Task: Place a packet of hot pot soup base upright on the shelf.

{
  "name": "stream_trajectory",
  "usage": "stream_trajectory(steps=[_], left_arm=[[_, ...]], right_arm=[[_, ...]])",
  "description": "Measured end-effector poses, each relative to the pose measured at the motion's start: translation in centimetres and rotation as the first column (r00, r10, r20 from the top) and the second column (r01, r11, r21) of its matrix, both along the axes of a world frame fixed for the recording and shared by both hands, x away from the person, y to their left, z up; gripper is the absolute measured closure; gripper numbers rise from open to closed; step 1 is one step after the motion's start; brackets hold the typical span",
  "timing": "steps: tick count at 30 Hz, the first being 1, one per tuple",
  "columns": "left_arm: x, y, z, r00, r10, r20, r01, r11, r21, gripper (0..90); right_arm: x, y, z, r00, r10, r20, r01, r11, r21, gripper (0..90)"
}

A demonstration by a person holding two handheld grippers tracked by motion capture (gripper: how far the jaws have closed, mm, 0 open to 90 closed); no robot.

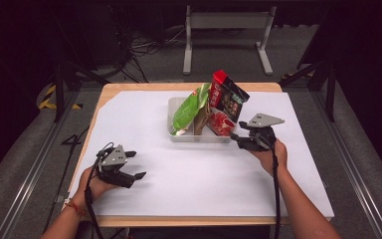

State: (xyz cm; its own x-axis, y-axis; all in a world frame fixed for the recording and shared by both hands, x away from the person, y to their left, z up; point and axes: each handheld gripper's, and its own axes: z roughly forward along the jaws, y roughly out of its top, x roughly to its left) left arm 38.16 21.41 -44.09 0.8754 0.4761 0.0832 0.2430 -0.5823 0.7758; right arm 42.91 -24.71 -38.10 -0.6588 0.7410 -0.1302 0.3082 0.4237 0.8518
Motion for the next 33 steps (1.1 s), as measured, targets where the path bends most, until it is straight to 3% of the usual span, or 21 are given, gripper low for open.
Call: stream_trajectory(steps=[4, 8, 13, 19, 33], left_arm=[[0.0, 0.0, 0.0, 1.0000, 0.002, -0.001, -0.002, 1.0000, 0.001, 19.1], [0.1, 0.0, -0.1, 1.0000, 0.004, -0.004, -0.004, 1.0000, 0.003, 19.1], [0.1, -0.1, -0.1, 1.0000, 0.003, -0.005, -0.003, 1.0000, 0.008, 19.0], [0.1, 0.0, -0.1, 1.0000, 0.006, -0.003, -0.006, 1.0000, 0.006, 19.0], [0.0, 0.0, -0.1, 1.0000, 0.007, 0.001, -0.007, 0.9999, 0.008, 18.8]], right_arm=[[-0.1, -0.3, 0.1, 0.9999, 0.013, 0.003, -0.013, 1.000, 0.016, 37.1], [-0.4, -0.4, 0.0, 0.9996, 0.026, -0.014, -0.027, 0.999, -0.020, 31.4], [-0.8, -1.0, 0.0, 0.9998, 0.021, -0.005, -0.021, 1.000, -0.008, 28.1], [-1.5, -1.7, 0.0, 0.9995, 0.030, -0.007, -0.031, 0.999, -0.032, 22.4], [-2.5, -2.7, -0.3, 0.9986, 0.052, -0.009, -0.052, 0.997, -0.065, 19.0]])
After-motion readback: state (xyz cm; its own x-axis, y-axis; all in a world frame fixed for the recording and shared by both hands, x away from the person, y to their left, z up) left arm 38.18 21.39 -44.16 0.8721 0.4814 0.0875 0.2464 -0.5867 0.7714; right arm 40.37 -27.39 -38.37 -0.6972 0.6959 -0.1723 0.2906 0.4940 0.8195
